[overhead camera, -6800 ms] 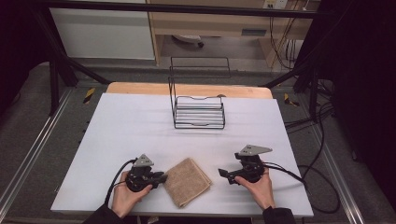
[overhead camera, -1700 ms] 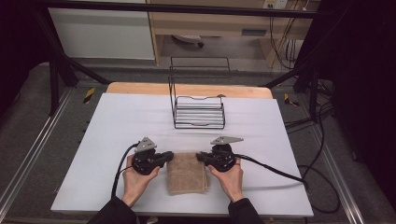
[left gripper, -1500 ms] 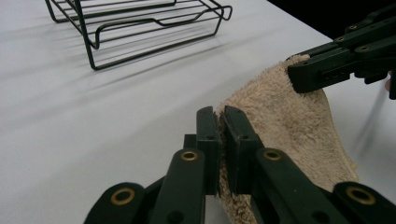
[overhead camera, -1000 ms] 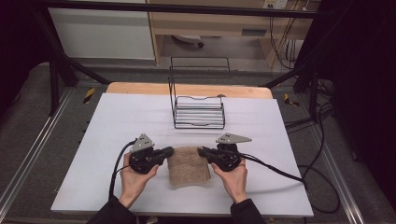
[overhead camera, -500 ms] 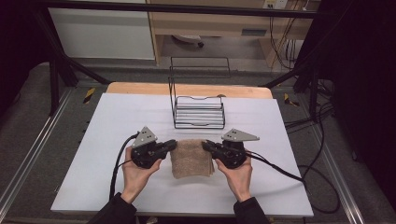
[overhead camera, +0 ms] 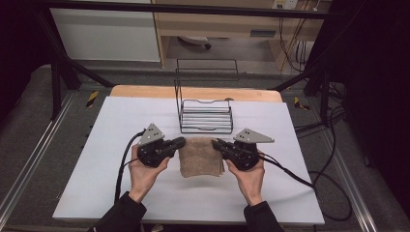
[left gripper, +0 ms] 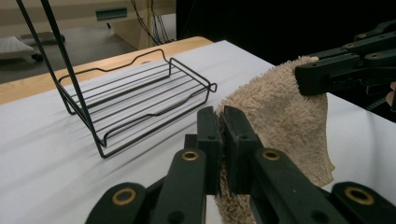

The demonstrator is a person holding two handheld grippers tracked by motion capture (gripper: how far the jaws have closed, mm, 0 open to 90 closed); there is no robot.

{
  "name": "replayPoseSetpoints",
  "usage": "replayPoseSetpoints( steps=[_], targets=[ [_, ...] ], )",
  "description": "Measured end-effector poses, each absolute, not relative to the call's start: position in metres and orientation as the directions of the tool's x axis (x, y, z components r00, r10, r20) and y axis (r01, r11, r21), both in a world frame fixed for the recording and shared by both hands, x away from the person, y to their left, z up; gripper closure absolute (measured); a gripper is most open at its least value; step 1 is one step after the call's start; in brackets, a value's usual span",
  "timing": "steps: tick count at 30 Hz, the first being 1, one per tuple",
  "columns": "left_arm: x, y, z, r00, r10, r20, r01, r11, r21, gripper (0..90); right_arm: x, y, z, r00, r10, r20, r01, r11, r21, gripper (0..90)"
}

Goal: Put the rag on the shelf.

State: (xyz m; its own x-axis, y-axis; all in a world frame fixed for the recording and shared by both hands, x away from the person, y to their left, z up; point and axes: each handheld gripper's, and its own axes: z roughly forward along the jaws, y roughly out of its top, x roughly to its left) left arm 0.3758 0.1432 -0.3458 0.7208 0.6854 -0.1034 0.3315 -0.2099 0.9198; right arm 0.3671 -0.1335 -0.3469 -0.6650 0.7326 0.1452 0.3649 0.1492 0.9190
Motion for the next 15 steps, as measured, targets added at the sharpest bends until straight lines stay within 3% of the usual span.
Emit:
replayPoseSetpoints(
  steps=[15],
  targets=[
    [0.383, 0.139, -0.332, 0.72, 0.69, -0.078, 0.287, -0.193, 0.938, 85.7, 0.372, -0.136, -0.329, -0.655, 0.746, 0.12, 0.313, 0.124, 0.942, 84.2]
  ],
)
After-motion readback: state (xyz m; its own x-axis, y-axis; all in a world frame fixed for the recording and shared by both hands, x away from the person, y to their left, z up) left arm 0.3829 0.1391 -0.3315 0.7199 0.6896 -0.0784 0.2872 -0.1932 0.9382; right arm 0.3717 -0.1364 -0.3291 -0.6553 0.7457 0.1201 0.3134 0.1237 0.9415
